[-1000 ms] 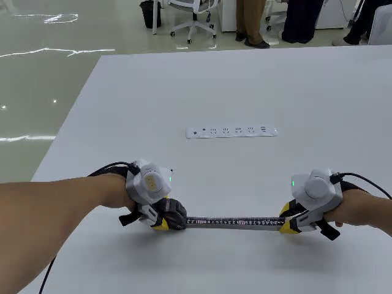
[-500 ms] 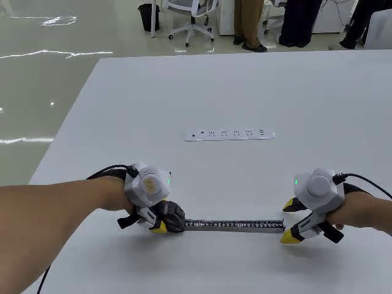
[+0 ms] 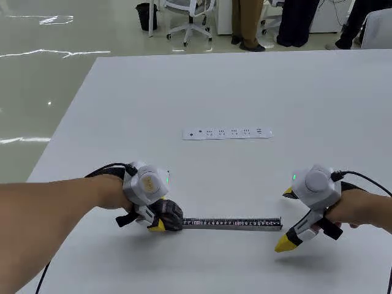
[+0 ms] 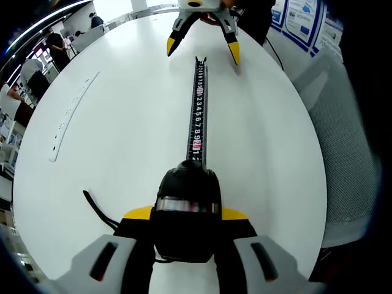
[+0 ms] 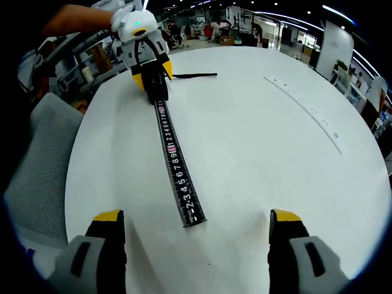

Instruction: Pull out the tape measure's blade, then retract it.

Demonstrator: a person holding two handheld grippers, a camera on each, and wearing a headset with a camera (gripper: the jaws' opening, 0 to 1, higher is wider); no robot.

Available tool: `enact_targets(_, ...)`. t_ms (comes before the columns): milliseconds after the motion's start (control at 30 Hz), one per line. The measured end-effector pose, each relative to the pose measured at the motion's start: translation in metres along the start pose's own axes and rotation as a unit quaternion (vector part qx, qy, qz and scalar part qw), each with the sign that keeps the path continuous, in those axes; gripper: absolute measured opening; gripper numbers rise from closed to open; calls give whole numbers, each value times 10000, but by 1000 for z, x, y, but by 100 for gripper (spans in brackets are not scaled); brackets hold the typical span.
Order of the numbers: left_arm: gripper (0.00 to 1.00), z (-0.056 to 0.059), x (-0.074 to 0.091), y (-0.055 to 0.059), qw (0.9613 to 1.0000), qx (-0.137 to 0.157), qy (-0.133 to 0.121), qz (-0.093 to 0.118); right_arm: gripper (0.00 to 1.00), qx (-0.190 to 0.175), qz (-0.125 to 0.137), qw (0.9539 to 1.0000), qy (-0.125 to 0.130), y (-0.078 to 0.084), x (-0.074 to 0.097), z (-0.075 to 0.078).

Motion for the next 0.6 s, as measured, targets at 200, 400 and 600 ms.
enact_targets(200, 32, 0, 0, 0, 10000, -24, -24, -85, 100, -57, -52, 9999, 99, 5, 1, 2)
enact_targets(400, 32, 1, 1, 0, 9999, 4, -60, -96, 100, -90, -53, 9998, 169, 7, 4, 4)
enact_targets(600, 32, 0, 1, 0, 9999, 24, -57, -95, 100, -119, -37, 9997, 230, 7, 6, 4)
Point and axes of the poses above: the centre of the closed fingertips' face, and the gripper's own axes: x roughly backward along the fingers, z roughly to its right, y roughly out of its underside, the point moved 3 cm from there along x, roughly backward along the fingers
